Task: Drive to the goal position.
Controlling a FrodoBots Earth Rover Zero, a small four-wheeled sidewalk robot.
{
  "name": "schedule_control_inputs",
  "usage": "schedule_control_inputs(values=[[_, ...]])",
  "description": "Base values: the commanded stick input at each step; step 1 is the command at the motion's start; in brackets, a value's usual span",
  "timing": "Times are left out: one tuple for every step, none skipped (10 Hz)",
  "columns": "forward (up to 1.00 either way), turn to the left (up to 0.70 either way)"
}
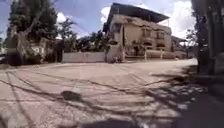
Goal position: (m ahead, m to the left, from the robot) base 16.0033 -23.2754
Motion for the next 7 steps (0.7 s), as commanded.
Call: schedule_control_inputs(values=[[0.70,-0.17],[0.70,-0.28],[0.70,-0.28],[0.70,-0.25],[0.70,-0.15],[0.70,0.00],[0.70,0.00]])
